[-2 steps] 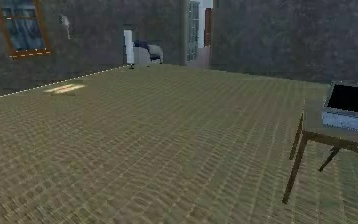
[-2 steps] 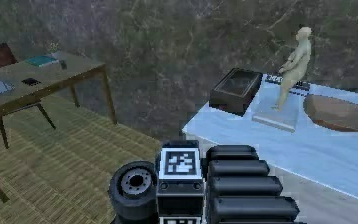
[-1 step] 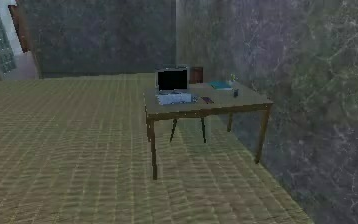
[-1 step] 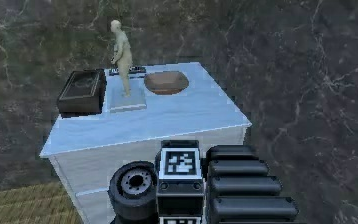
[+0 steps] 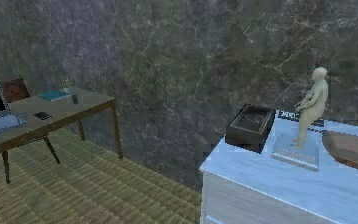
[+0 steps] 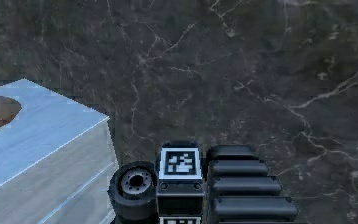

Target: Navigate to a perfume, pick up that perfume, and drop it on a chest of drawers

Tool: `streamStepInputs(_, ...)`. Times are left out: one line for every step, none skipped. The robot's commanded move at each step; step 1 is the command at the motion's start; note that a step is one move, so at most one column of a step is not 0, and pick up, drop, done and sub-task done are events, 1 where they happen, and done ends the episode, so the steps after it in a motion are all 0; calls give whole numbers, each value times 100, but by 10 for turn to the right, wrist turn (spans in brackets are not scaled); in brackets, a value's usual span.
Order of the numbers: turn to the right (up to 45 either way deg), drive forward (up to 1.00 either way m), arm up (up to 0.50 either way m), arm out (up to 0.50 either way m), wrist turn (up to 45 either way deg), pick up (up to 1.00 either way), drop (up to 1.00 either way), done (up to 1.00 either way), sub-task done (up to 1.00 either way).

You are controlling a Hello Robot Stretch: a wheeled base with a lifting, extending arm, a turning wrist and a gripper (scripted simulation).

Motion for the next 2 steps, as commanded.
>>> streamStepInputs(120, 0, 0, 0, 0, 0, 0, 0, 0)
streamStepInputs(-450, 0, 0, 0, 0, 0, 0, 0, 0)
